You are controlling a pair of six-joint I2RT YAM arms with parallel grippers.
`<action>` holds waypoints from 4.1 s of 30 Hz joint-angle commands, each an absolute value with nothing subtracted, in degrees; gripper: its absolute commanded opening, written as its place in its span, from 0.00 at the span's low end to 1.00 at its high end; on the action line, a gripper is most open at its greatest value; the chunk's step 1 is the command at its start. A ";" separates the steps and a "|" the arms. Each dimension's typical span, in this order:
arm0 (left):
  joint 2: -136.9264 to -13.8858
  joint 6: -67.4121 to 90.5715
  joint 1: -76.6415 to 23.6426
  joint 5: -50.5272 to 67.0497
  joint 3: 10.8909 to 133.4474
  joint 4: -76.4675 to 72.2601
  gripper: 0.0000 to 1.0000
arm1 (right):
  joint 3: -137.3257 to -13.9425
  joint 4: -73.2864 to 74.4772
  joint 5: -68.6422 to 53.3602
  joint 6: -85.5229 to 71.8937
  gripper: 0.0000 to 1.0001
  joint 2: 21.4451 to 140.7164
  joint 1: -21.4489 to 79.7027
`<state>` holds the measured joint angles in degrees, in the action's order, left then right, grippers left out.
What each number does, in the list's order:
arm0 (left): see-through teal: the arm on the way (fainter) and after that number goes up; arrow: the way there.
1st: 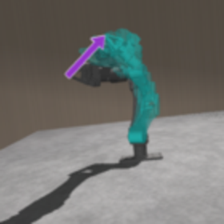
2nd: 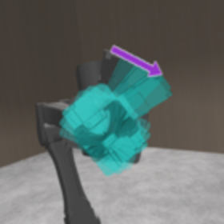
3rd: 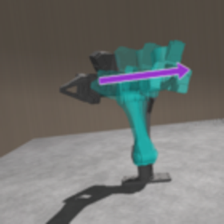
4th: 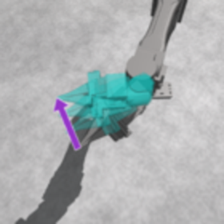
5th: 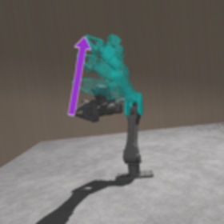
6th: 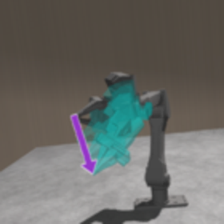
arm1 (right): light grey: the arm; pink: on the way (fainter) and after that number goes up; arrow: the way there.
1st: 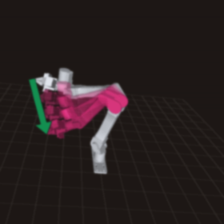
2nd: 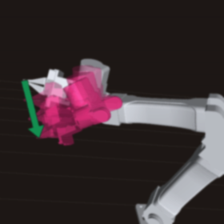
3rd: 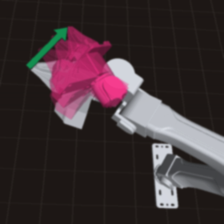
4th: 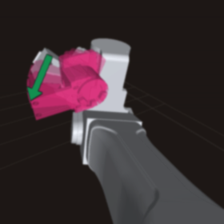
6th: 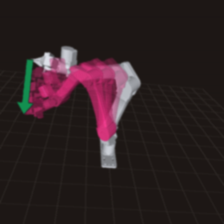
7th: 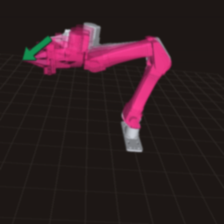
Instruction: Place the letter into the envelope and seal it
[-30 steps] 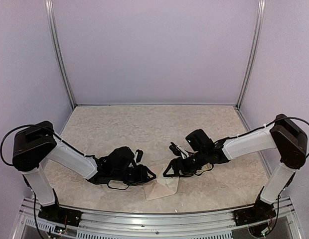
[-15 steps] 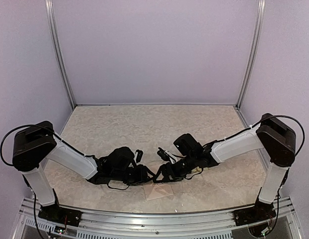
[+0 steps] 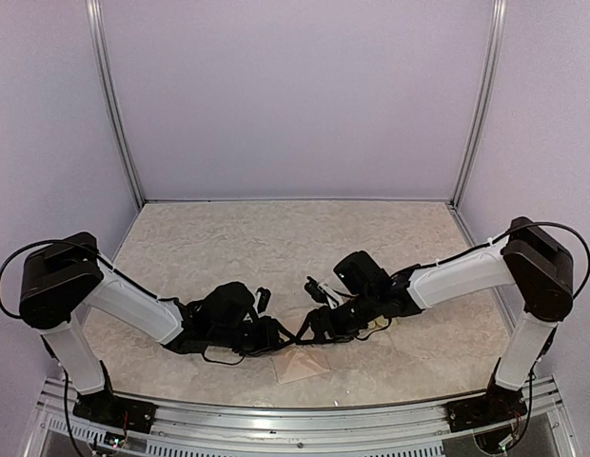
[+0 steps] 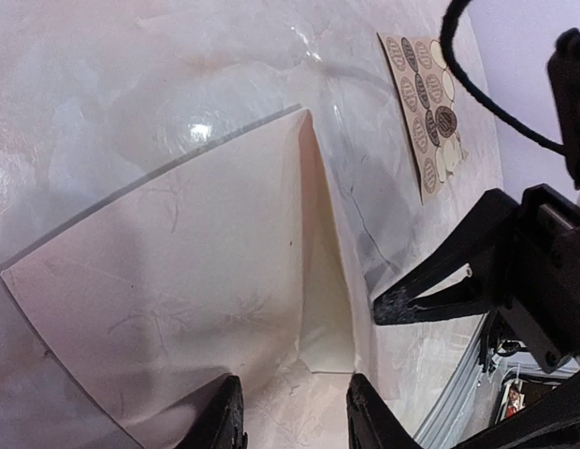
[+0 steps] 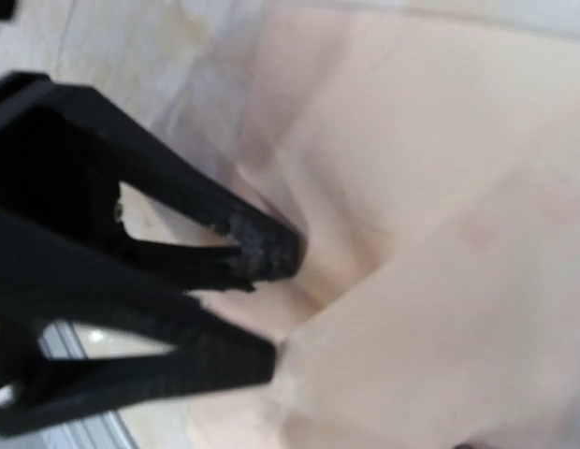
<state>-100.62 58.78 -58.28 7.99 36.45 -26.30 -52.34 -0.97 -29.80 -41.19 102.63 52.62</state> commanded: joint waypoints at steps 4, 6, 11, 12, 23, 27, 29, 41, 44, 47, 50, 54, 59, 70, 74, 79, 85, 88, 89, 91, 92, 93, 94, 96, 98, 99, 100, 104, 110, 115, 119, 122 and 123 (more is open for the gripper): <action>-99.83 58.89 -58.70 6.90 35.07 -23.18 0.35 | -50.81 11.94 -19.51 -36.30 0.65 90.16 45.74; -99.78 58.89 -58.71 6.89 35.07 -23.20 0.35 | -49.36 14.37 -17.56 -34.71 0.61 88.10 41.82; -99.68 58.91 -58.70 7.03 35.15 -22.88 0.35 | -47.32 18.79 -12.08 -30.49 0.52 86.24 33.02; -99.67 58.94 -58.67 7.00 35.23 -22.79 0.35 | -47.17 19.10 -11.43 -29.85 0.51 86.49 31.84; -98.99 58.93 -58.68 6.57 35.12 -22.02 0.35 | -48.23 18.86 -9.96 -27.11 0.37 92.36 27.84; -98.62 58.76 -58.69 6.37 35.15 -21.66 0.35 | -47.71 18.23 -11.34 -27.15 0.29 92.81 27.86; -98.61 58.63 -58.71 6.25 35.16 -21.62 0.35 | -47.32 17.84 -12.05 -27.16 0.26 92.75 27.86; -98.96 58.77 -58.71 6.45 35.38 -21.83 0.35 | -46.85 16.36 -15.03 -26.72 0.15 94.78 27.81; -99.05 58.72 -58.71 6.46 35.33 -21.78 0.35 | -46.64 15.81 -15.72 -26.78 0.13 94.94 27.80; -99.05 58.75 -58.71 6.55 35.33 -21.80 0.35 | -46.33 15.26 -16.49 -26.96 0.12 94.80 27.80; -98.97 58.76 -58.71 6.41 35.31 -21.71 0.35 | -46.15 15.22 -16.76 -27.14 0.10 94.22 27.85; -99.03 58.79 -58.71 6.48 35.34 -21.79 0.35 | -46.14 15.67 -16.74 -27.41 0.08 92.78 27.84; -99.05 58.79 -58.71 6.47 35.33 -21.79 0.35 | -46.14 16.19 -16.27 -27.68 0.12 91.49 27.83; -99.22 58.77 -58.69 6.55 35.42 -21.84 0.35 | -45.57 15.12 -17.01 -27.81 0.14 91.66 27.94; -99.49 58.79 -58.71 6.81 35.60 -21.97 0.35 | -45.45 14.65 -17.73 -27.77 0.12 92.46 27.90; -99.49 58.80 -58.71 6.75 35.51 -21.93 0.35 | -45.25 13.74 -18.51 -28.03 0.12 92.49 28.04; -99.73 58.75 -58.71 6.92 35.67 -22.14 0.35 | -45.44 13.62 -18.55 -27.86 0.12 93.09 28.01; -99.81 58.78 -58.67 7.02 35.68 -22.15 0.35 | -45.52 13.43 -18.74 -27.77 0.12 93.59 27.98; -99.77 58.72 -58.68 6.99 35.64 -22.15 0.35 | -45.53 13.32 -18.88 -27.77 0.11 93.67 28.13; -99.76 58.80 -58.70 6.92 35.60 -22.15 0.35 | -45.62 13.19 -18.85 -27.76 0.11 93.93 28.15; -99.76 58.74 -58.70 6.94 35.60 -22.15 0.35 | -45.69 13.18 -18.90 -27.67 0.10 94.09 28.17; -99.76 58.72 -58.71 6.94 35.60 -22.15 0.35 | -45.78 13.18 -19.05 -27.63 0.10 94.27 28.13; -99.76 58.76 -58.71 6.92 35.60 -22.15 0.35 | -45.79 13.10 -19.15 -27.60 0.10 94.42 28.16; -99.76 58.71 -58.70 7.00 35.60 -22.15 0.35 | -45.87 13.01 -19.25 -27.60 0.09 94.82 28.21; -99.76 58.74 -58.71 7.01 35.60 -22.20 0.35 | -45.88 12.96 -19.11 -27.48 0.09 95.19 28.29; -99.76 58.78 -58.71 6.97 35.60 -22.23 0.35 | -45.88 12.93 -19.13 -27.51 0.09 95.36 28.27; -99.76 58.80 -58.67 6.88 35.55 -22.24 0.35 | -45.88 12.88 -19.15 -27.51 0.08 95.50 28.30; -99.43 58.78 -58.69 6.74 35.42 -22.13 0.35 | -45.96 12.30 -19.67 -27.27 0.00 95.72 28.54; -97.05 57.90 -58.71 4.51 35.55 -20.52 0.40 | -46.04 10.61 -23.14 -24.93 0.00 93.98 29.93; -92.18 53.91 -58.63 0.18 38.40 -16.55 0.47 | -46.72 10.63 -25.59 -22.38 0.00 93.93 32.43; -92.50 50.72 -58.54 0.15 43.30 -14.70 0.47 | -48.00 10.48 -26.49 -20.56 0.00 95.21 35.90; -95.16 49.19 -58.54 1.71 47.13 -16.02 0.45 | -49.46 10.37 -25.69 -19.62 0.00 95.81 38.78; -95.97 48.87 -58.49 2.53 48.20 -16.91 0.44 | -49.90 10.37 -25.46 -19.53 0.00 95.98 39.60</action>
